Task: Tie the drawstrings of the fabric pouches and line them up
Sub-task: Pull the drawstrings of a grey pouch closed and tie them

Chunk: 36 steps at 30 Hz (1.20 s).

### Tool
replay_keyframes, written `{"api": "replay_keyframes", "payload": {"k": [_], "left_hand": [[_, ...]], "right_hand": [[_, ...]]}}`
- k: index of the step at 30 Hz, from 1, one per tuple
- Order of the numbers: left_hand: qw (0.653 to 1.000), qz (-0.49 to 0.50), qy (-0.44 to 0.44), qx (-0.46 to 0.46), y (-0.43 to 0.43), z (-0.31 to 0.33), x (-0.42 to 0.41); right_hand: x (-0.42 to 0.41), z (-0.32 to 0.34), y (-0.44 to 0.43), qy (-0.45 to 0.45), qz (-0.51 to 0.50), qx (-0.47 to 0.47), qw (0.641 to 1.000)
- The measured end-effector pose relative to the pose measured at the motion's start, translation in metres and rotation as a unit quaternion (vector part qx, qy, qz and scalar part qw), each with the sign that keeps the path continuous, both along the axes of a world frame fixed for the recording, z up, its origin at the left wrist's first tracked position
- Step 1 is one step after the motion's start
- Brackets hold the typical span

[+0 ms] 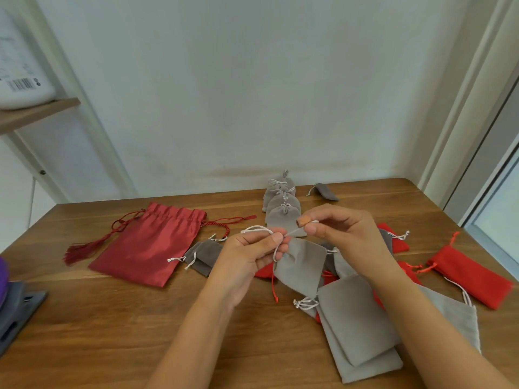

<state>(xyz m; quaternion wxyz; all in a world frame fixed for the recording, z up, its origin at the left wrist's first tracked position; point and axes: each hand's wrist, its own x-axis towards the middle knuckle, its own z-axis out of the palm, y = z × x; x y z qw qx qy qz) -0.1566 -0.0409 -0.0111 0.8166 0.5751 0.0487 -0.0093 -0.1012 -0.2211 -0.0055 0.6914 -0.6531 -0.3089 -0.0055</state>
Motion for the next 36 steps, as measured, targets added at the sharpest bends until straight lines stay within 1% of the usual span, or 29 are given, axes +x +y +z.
{"api": "replay_keyframes", "payload": {"k": [3, 6, 9, 12, 14, 16, 18, 21, 23, 25, 28, 30, 32, 34, 36], "left_hand": [[1.000, 0.003, 0.001, -0.011, 0.000, 0.001, 0.000], [0.999, -0.007, -0.022, 0.034, 0.001, 0.000, -0.002], [0.996, -0.023, -0.054, 0.072, 0.000, 0.003, -0.006], [0.989, -0.023, -0.076, 0.126, 0.000, 0.004, -0.006], [0.986, -0.018, -0.083, 0.141, 0.000, 0.004, -0.005], [0.980, -0.006, -0.090, 0.178, -0.001, 0.003, -0.004], [0.964, 0.034, -0.101, 0.243, 0.000, -0.001, -0.002], [0.914, 0.141, -0.122, 0.360, 0.002, -0.008, 0.001], [0.891, 0.169, -0.141, 0.396, -0.001, -0.011, 0.001], [0.882, 0.173, -0.153, 0.410, -0.005, -0.012, 0.000], [0.881, 0.188, -0.178, 0.396, -0.002, -0.015, 0.001], [0.888, 0.191, -0.192, 0.371, -0.001, -0.016, 0.000], [0.894, 0.181, -0.209, 0.352, -0.002, -0.015, -0.002], [0.887, 0.176, -0.234, 0.357, -0.004, -0.014, -0.003], [0.877, 0.175, -0.251, 0.371, -0.005, -0.013, -0.002]], "right_hand": [[-0.001, 0.000, -0.001, -0.022, 0.008, -0.025, 0.999], [0.001, -0.001, -0.003, -0.038, 0.000, -0.059, 0.998], [0.001, -0.003, -0.005, -0.044, 0.009, -0.136, 0.990], [0.000, -0.001, -0.006, -0.045, 0.052, -0.222, 0.973], [-0.001, -0.002, -0.003, -0.047, 0.065, -0.248, 0.965], [0.000, -0.006, 0.000, -0.039, 0.050, -0.242, 0.968], [0.002, -0.008, 0.001, -0.038, 0.029, -0.224, 0.974], [0.003, -0.009, 0.000, -0.023, 0.022, -0.191, 0.981], [0.001, -0.008, 0.000, -0.013, 0.034, -0.183, 0.982], [-0.001, -0.008, 0.003, -0.011, 0.051, -0.180, 0.982], [-0.004, -0.009, 0.007, 0.009, 0.086, -0.159, 0.983], [-0.006, -0.009, 0.011, 0.049, 0.081, -0.135, 0.986], [-0.006, -0.010, 0.013, 0.065, 0.061, -0.137, 0.986], [-0.004, -0.013, 0.015, 0.050, 0.064, -0.160, 0.984], [-0.002, -0.016, 0.015, 0.050, 0.058, -0.157, 0.985]]}}
